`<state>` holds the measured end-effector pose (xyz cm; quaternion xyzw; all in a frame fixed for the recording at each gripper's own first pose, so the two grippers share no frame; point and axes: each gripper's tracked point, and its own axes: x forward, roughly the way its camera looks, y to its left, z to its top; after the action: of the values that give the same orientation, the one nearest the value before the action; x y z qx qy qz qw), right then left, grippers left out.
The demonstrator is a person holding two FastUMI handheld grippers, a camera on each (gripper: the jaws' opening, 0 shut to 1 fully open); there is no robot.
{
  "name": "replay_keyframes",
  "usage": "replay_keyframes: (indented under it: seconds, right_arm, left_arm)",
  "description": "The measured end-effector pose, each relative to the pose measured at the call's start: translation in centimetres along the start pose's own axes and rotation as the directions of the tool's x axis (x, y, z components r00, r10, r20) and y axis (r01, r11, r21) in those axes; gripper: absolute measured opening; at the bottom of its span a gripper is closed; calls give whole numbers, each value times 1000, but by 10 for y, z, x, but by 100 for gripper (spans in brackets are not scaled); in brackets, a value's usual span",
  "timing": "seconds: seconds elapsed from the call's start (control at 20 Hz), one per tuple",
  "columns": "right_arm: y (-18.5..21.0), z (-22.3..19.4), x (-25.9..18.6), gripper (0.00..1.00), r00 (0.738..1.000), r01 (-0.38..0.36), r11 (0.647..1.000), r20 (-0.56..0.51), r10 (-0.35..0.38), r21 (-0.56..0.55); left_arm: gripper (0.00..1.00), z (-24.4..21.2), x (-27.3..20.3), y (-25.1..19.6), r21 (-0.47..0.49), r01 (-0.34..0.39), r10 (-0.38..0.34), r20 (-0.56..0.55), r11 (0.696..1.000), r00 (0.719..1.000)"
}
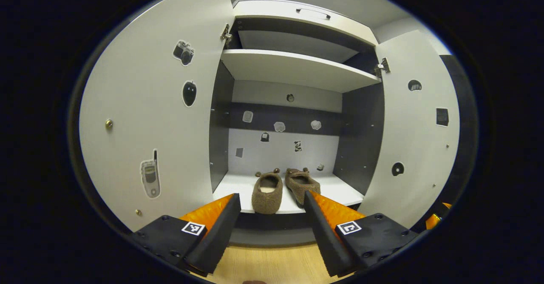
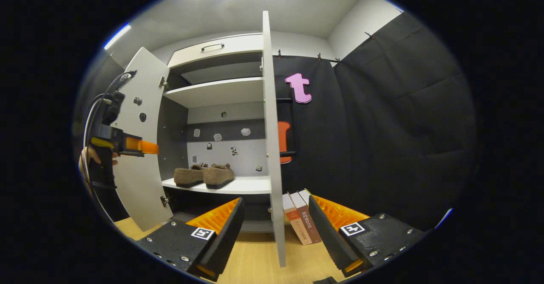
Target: Grab one shoe with the right hand and put it into the shoe cabinet, grab the other shoe with the left hand and put it into the shoe cabinet; then close the right door with the right hand and the left door with the left hand.
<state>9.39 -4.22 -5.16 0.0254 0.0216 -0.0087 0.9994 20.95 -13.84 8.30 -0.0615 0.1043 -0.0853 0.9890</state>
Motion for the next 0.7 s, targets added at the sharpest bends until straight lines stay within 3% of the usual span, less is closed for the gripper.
replay_keyframes:
  seconds: [0.45, 0.7]
  right_arm:
    - [-63, -21, 29, 93, 994, 97, 993, -44, -99, -61]
    - [-85, -22, 57, 93, 992, 114, 991, -42, -117, -64]
  left_arm:
    - [97, -27, -87, 24, 1, 13, -13, 81, 1000, 997]
    - [94, -11, -126, 60, 55, -58, 47, 179, 997, 983]
